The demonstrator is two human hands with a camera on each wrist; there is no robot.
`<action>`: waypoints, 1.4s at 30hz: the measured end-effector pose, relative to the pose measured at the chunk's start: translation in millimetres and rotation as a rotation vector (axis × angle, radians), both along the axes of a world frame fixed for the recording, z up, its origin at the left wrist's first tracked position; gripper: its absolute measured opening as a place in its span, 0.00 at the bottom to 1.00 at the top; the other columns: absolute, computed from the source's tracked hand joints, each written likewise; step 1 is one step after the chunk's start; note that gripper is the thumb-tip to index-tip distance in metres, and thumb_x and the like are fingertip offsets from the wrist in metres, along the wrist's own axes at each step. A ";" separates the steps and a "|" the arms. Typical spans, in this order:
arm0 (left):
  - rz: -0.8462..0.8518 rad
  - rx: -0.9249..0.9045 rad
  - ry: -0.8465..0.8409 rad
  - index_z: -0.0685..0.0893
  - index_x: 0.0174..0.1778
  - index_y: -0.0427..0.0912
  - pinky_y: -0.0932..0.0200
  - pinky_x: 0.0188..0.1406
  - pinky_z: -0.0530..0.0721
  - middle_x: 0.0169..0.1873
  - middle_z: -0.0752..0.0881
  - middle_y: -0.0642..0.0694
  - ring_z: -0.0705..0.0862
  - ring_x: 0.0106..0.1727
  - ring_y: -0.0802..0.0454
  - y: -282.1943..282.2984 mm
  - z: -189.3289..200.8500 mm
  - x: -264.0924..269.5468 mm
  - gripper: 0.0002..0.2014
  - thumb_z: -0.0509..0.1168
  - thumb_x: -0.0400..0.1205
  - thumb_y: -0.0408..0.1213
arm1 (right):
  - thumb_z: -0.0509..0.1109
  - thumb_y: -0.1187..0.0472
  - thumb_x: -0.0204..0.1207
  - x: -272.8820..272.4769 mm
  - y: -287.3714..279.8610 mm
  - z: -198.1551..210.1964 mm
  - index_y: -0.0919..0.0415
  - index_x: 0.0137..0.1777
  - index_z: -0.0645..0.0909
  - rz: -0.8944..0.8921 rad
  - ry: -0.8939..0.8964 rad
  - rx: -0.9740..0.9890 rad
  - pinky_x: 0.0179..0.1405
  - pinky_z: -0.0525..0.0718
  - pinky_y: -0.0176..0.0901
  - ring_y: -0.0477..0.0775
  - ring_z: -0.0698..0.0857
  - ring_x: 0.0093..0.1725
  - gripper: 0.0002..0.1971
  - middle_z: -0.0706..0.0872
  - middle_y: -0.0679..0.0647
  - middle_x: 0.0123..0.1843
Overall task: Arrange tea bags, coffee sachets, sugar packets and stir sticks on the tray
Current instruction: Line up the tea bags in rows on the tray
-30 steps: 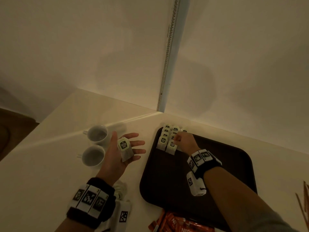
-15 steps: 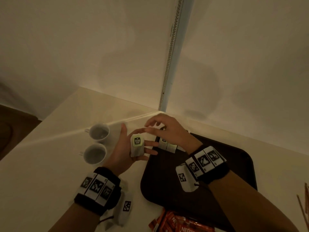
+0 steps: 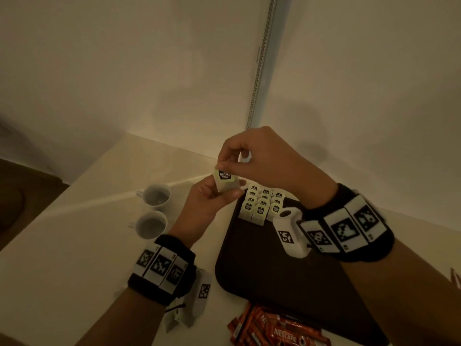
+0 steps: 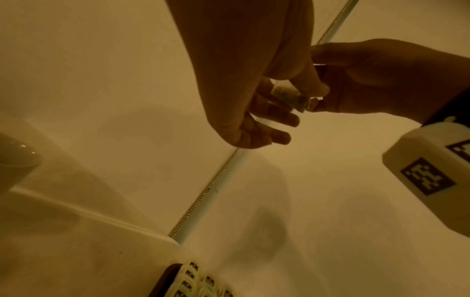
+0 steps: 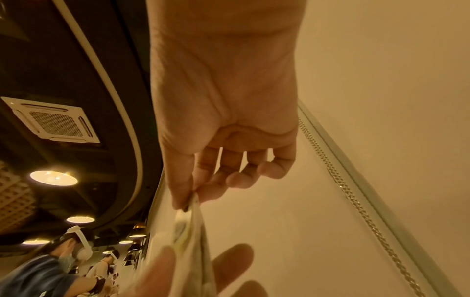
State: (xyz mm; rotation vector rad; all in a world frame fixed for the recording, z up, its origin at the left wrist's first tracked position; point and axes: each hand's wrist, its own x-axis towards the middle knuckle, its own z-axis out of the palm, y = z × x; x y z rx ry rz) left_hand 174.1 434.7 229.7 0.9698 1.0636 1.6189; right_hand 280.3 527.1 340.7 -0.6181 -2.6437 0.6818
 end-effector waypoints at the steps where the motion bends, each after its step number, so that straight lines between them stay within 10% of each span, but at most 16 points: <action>1: -0.002 0.011 0.002 0.91 0.45 0.48 0.67 0.45 0.82 0.44 0.92 0.50 0.89 0.49 0.53 -0.1 2.0 1.6 0.10 0.69 0.71 0.34 | 0.74 0.54 0.72 -1.0 -1.8 4.5 0.51 0.41 0.88 -0.005 -0.009 0.022 0.38 0.79 0.33 0.37 0.82 0.34 0.03 0.84 0.38 0.31; 20: 0.015 0.039 0.002 0.83 0.59 0.48 0.58 0.48 0.85 0.52 0.90 0.47 0.89 0.53 0.47 -6.8 14.4 3.3 0.18 0.71 0.72 0.43 | 0.76 0.55 0.72 7.8 -4.2 14.2 0.51 0.41 0.88 0.001 -0.006 -0.056 0.38 0.80 0.39 0.46 0.84 0.35 0.02 0.88 0.44 0.36; 25: 0.069 0.060 0.079 0.88 0.46 0.37 0.61 0.43 0.87 0.37 0.92 0.48 0.90 0.41 0.54 -3.3 23.7 5.1 0.05 0.67 0.77 0.30 | 0.75 0.59 0.73 18.1 -0.6 3.1 0.52 0.42 0.88 -0.011 0.034 -0.131 0.38 0.78 0.29 0.37 0.82 0.36 0.01 0.87 0.43 0.36; 35: 0.039 0.032 0.095 0.85 0.56 0.37 0.72 0.35 0.82 0.35 0.92 0.54 0.89 0.38 0.61 -2.2 18.6 20.6 0.15 0.65 0.77 0.19 | 0.75 0.56 0.73 35.6 9.1 -12.6 0.48 0.41 0.87 -0.064 0.095 -0.166 0.40 0.80 0.39 0.46 0.83 0.37 0.01 0.89 0.46 0.38; 42: -0.063 -0.162 0.242 0.83 0.60 0.53 0.59 0.52 0.86 0.55 0.89 0.49 0.88 0.54 0.52 -4.2 -10.3 11.8 0.23 0.79 0.70 0.40 | 0.74 0.58 0.74 56.0 20.7 -42.5 0.52 0.42 0.86 -0.162 0.090 -0.203 0.38 0.77 0.25 0.37 0.83 0.35 0.01 0.87 0.42 0.36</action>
